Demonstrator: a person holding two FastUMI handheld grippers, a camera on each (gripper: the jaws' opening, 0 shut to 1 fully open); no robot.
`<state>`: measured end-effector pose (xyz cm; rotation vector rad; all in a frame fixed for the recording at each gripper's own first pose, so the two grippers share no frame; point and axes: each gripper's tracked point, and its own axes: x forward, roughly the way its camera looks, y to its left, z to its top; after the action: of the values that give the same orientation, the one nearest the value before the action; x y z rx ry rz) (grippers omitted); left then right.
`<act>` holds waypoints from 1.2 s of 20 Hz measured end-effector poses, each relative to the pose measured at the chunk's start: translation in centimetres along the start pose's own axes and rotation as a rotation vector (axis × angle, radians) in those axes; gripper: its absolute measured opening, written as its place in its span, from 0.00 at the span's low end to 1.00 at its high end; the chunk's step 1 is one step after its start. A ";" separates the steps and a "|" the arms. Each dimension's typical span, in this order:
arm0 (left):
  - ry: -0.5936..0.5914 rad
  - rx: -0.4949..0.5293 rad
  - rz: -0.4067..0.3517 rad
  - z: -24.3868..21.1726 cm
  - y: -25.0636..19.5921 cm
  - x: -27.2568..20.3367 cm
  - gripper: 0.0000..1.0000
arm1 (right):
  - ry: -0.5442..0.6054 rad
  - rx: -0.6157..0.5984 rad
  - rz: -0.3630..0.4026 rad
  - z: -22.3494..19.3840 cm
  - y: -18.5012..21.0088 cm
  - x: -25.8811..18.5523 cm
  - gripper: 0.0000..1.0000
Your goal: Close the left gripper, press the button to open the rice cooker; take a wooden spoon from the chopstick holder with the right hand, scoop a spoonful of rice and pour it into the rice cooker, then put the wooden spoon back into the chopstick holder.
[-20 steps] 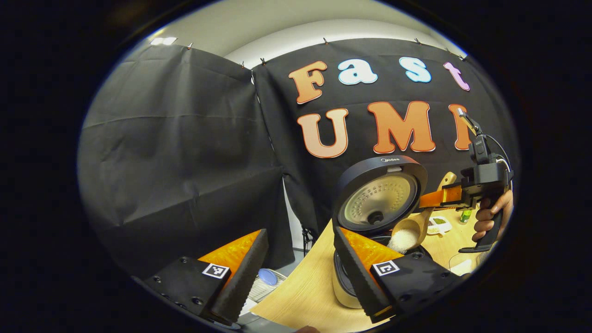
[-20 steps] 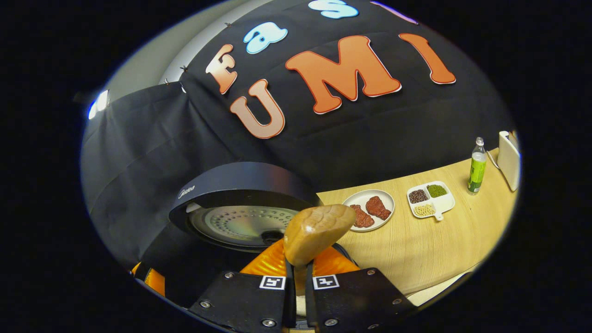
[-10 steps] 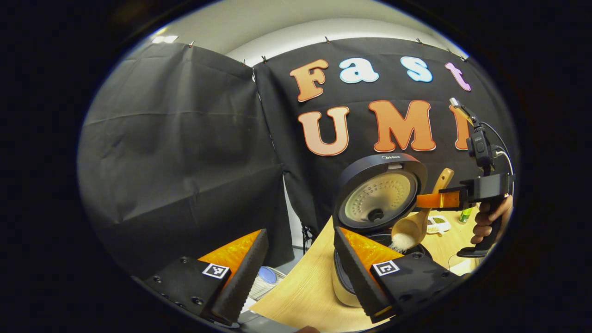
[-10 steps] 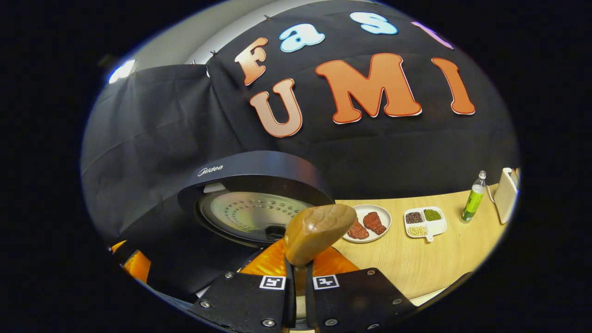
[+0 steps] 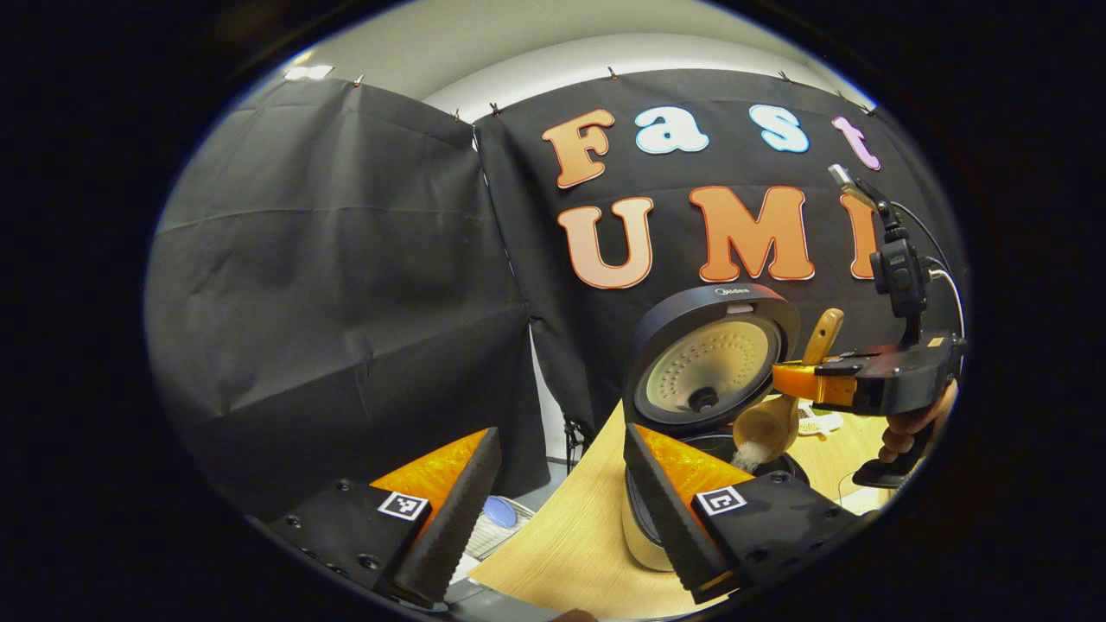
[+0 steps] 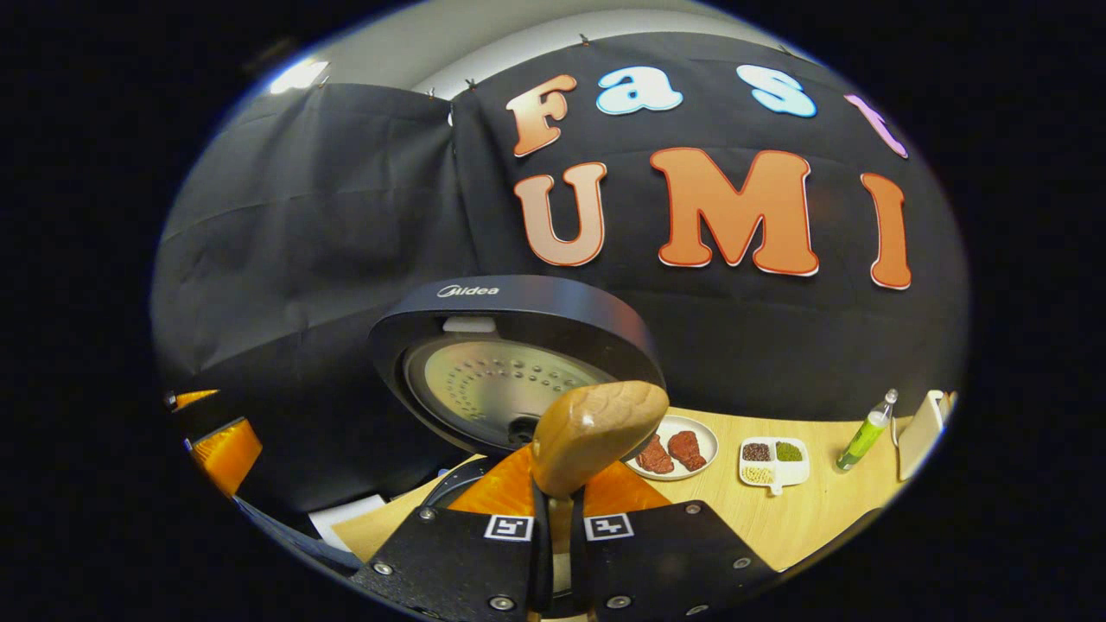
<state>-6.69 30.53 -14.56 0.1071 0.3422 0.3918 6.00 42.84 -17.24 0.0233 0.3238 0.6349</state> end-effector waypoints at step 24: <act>0.032 0.005 -0.081 0.4 -8.9 -1.2 0.94 | 0.025 0.352 -0.085 -0.3 -13.8 -9.9 0.07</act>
<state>-4.45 21.84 -15.34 0.0914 0.3777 0.3132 6.40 25.90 -16.34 0.3376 0.4550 0.4886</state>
